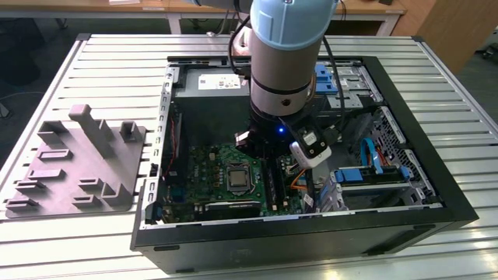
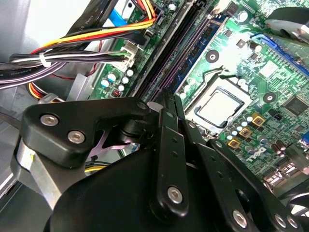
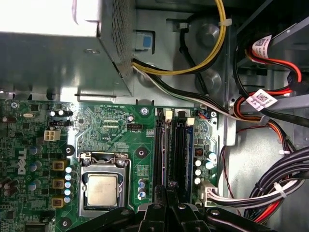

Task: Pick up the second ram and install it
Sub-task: 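Insert the second ram into the second slot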

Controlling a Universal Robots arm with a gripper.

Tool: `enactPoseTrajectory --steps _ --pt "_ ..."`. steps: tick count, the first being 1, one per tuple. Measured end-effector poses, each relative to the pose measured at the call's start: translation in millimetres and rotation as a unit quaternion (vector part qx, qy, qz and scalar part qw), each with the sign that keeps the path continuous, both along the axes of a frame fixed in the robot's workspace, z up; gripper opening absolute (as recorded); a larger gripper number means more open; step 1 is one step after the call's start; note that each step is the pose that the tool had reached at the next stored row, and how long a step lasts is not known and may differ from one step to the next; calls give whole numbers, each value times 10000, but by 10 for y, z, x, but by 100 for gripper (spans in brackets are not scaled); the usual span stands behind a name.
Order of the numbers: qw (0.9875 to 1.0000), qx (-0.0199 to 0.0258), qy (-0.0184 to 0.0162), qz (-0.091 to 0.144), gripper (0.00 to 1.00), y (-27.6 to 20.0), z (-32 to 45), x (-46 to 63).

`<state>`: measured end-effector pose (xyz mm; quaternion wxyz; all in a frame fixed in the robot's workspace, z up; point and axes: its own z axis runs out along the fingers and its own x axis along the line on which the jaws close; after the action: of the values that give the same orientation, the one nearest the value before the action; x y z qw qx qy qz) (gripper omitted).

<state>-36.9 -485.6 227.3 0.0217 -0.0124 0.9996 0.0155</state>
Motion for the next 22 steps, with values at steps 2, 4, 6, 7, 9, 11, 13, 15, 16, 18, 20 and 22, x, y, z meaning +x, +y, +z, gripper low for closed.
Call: enactPoseTrajectory --steps 2,4,6,7,9,11,13,15,16,18,20,22 --pt "10000 0 0 -1 12 -2 -2 0" --pt "10000 -1 0 -1 12 -3 -5 0" --pt "10000 0 0 -1 12 -4 -10 0" --pt "10000 0 0 -2 12 -3 -13 0" --pt "10000 1 0 -2 12 -3 -31 0" --pt "10000 0 0 -2 12 -4 -35 -2" --pt "10000 4 0 -2 12 -3 -35 -2" --pt "10000 6 0 -2 12 -3 -36 -2" --pt "10000 6 0 -2 12 -3 -36 -2" --pt "10000 6 0 -3 12 -3 -36 -2" --pt "10000 8 0 -2 12 -3 -36 -2" --pt "10000 8 0 -3 12 -4 -28 -2"
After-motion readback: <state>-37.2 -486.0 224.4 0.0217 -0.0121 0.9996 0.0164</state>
